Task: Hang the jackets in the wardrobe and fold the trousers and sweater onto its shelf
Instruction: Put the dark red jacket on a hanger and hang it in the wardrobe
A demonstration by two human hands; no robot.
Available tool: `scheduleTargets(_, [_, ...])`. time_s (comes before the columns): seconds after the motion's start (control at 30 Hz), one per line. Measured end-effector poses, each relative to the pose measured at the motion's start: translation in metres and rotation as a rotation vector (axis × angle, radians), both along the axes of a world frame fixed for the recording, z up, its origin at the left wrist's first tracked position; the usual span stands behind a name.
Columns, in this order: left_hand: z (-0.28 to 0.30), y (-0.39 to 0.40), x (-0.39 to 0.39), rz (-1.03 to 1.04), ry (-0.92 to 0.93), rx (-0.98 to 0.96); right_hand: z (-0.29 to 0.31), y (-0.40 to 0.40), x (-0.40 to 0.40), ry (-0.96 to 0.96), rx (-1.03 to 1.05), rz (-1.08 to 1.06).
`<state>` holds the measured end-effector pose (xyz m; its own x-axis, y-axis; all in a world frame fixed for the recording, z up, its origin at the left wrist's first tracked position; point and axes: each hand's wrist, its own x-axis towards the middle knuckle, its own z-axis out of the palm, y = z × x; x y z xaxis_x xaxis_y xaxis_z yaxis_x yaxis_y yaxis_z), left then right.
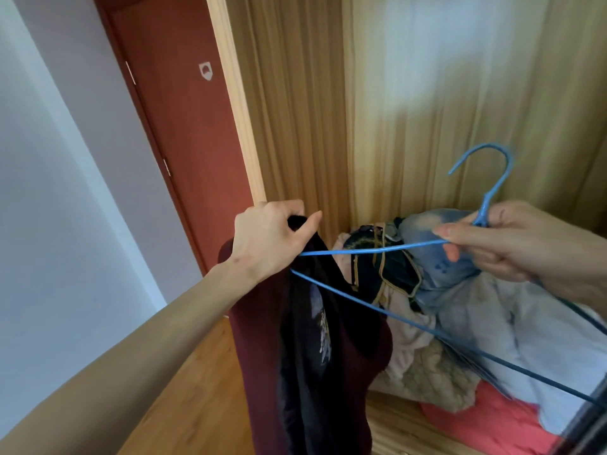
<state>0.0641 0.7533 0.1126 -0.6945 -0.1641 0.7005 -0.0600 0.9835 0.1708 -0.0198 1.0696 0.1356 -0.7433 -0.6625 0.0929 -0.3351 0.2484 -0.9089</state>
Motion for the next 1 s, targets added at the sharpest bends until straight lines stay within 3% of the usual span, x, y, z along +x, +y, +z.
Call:
scheduleTargets(0.17, [-0.011, 0.000, 0.006, -0.003, -0.011, -0.012, -0.006, -0.018, 0.009, 0.025, -0.021, -0.003])
scheduleTargets(0.4, [-0.005, -0.014, 0.012, -0.027, -0.010, -0.041, 0.000, -0.022, 0.014, -0.135, 0.007, 0.080])
scheduleTargets(0.6, [-0.003, -0.008, 0.019, -0.090, -0.026, -0.082, -0.014, -0.038, 0.032, -0.162, 0.031, 0.064])
scheduleTargets(0.77, [-0.017, 0.003, 0.027, -0.133, 0.015, -0.193, -0.037, -0.074, 0.053, -0.098, -0.079, -0.089])
scheduleTargets(1.0, [-0.018, -0.017, 0.039, -0.163, -0.047, -0.314, -0.065, -0.093, 0.075, -0.161, -0.244, -0.133])
